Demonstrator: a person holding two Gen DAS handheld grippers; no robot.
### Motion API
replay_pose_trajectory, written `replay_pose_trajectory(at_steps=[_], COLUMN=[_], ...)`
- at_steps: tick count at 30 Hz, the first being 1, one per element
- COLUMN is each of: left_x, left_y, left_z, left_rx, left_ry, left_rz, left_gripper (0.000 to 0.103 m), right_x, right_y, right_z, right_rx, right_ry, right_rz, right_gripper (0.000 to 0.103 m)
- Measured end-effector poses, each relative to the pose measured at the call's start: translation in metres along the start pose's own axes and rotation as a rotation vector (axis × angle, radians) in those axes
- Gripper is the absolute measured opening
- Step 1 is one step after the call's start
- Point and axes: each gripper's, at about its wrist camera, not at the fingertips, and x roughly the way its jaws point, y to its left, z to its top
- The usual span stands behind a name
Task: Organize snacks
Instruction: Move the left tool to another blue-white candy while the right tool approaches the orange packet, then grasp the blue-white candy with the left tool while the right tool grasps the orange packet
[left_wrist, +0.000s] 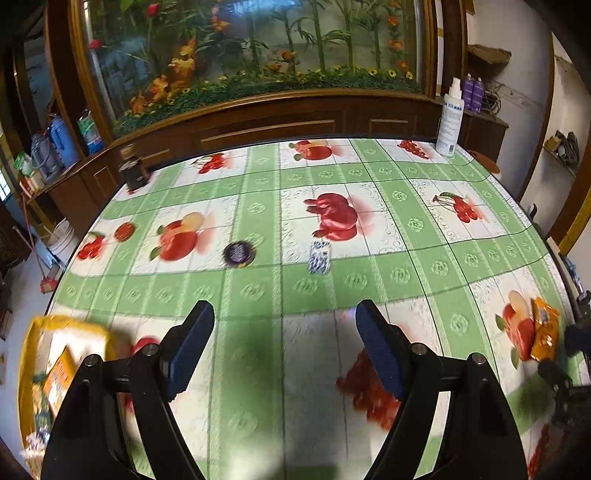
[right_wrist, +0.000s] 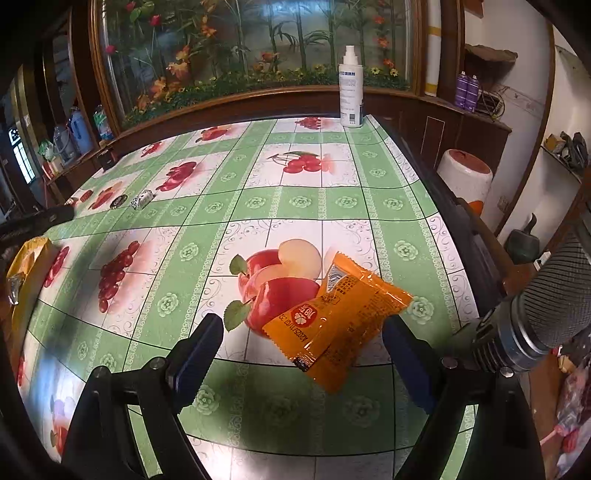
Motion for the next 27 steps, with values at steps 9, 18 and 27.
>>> replay_pose_trajectory(at_steps=[9, 18, 27], left_x=[0.081, 0.089, 0.090], left_y=[-0.020, -0.018, -0.001], left_z=[0.022, 0.025, 0.023], left_rx=[0.027, 0.027, 0.007], left_ry=[0.115, 0.120, 0.111], left_rz=[-0.013, -0.132, -0.179], left_gripper=[0.079, 0.019, 0.018], right_x=[0.019, 0.030, 0.023], right_y=[0.015, 0.039, 0.001], right_z=[0.008, 0.004, 0.024], right_rx=[-0.058, -0.095, 0.138], right_ry=[0.046, 0.080, 0.009], right_rz=[-0.066, 0.083, 0.002], right_gripper=[0.090, 0.069, 0.089])
